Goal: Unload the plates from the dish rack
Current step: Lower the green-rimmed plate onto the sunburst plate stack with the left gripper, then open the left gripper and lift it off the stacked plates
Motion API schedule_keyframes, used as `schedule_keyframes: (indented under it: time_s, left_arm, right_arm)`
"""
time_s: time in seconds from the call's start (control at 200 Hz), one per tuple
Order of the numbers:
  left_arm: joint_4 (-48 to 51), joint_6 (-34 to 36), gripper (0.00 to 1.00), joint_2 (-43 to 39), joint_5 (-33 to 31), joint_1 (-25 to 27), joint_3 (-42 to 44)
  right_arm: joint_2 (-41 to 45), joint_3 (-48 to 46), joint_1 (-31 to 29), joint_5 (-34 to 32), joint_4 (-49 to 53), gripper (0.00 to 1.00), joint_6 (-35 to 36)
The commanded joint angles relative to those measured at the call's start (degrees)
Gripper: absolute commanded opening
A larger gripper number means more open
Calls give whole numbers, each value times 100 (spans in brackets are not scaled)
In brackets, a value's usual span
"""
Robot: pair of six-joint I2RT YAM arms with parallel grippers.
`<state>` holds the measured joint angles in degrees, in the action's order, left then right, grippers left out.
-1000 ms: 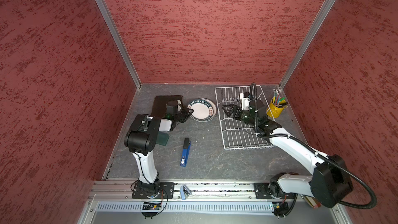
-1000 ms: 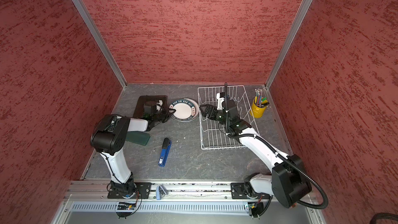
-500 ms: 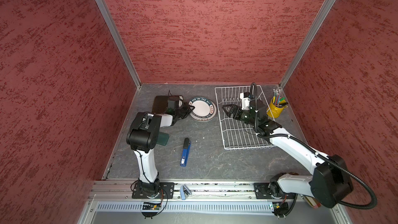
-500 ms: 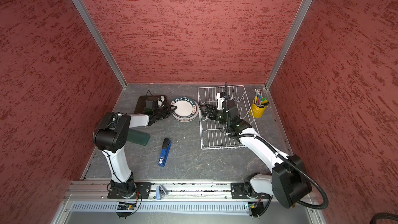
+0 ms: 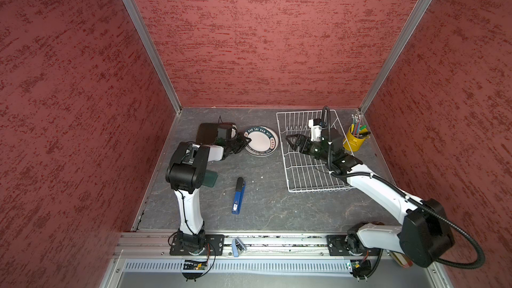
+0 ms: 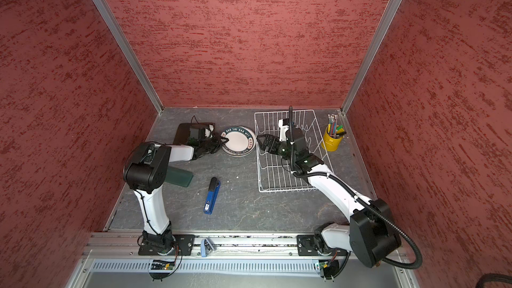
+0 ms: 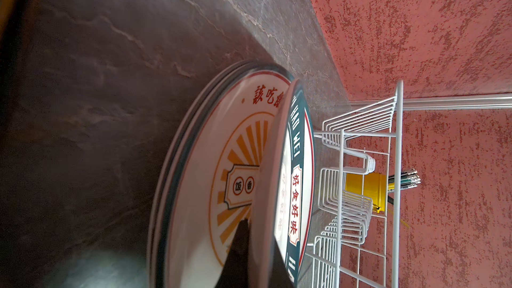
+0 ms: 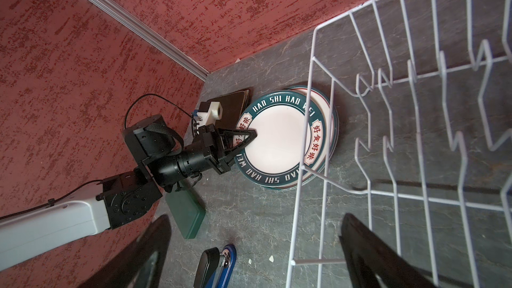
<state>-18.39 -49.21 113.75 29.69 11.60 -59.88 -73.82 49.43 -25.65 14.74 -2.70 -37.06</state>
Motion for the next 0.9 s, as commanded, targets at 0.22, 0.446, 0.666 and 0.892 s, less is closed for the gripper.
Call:
schedule_keyframes:
  time_s: [0.22,0.446,0.666,0.892]
  left_arm:
    - [319,333,25,108,-25,99,-356]
    - [975,770,54,-101,-502,241,-531]
    - [2308,1505,59,-236,-1517,499,-1096]
    - [2692,1674,61,-292,-1826,532,-1227]
  right_arm:
    - [-16,42,25,-86,60,96,76]
    - [28,29,34,-121,83,96,88]
    - [34,15,40,-129,97,96,93]
    - [74,8,47,-157,129,96,137]
